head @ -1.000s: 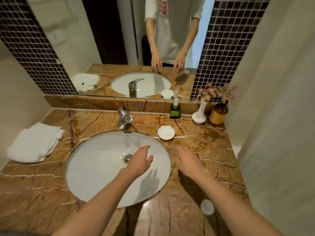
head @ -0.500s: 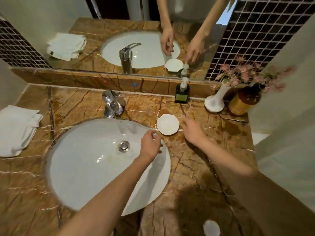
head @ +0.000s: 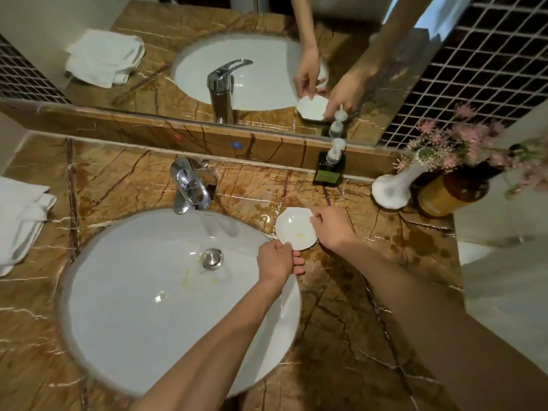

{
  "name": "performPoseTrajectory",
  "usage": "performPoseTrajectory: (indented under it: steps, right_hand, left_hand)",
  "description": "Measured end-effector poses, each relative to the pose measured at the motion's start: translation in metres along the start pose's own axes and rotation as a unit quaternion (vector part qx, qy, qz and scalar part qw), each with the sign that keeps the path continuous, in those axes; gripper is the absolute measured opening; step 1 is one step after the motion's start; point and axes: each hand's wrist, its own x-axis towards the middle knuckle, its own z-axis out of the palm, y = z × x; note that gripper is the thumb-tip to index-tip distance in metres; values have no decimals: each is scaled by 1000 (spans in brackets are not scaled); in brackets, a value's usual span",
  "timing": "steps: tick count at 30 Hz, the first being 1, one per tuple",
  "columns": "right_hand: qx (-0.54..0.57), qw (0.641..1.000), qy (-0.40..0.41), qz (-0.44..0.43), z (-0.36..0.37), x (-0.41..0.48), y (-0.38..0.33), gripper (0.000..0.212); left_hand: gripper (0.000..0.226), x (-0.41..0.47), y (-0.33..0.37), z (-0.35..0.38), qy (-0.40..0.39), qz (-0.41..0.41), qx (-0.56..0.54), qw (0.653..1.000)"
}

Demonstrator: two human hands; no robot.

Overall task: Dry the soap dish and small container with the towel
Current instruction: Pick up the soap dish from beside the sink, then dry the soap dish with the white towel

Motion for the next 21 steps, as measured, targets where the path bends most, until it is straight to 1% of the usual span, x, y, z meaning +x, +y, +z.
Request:
performPoseTrajectory:
  steps: [5,9,12,13,15,17,19,21]
  right_hand:
    - [-14,999,-1,-46,-1,-6,-15,35]
    - [-48,994,-4,-95,9,-12,-40,41]
    - [-84,988,-34,-123,21,-17,-66,37]
    - [-106,984,-42,-134,25,-19,-76,34]
    - [-151,975,-48,-153,34,-24,-95,25]
    - [-180,966,-46,-179,42,-29,-110,20]
    - [-210,955,-38,-207,49,-35,-123,14]
    - [-242,944,-27,-225,52,-39,-133,13]
  left_hand:
    - [26,-5,-5,-10,18,-20,-41,999]
    - [19,-12,-6,-28,22,-84,-161,983]
    - [16,-19,-7,-48,4,-143,-267,953]
    - [14,-21,-8,-56,-5,-162,-313,936]
    - [14,-24,-10,-72,-33,-198,-409,890]
    - [17,-27,-13,-85,-63,-221,-460,858]
    - [17,-29,-18,-93,-71,-228,-480,844]
    - [14,-31,-21,-100,-70,-230,-480,844]
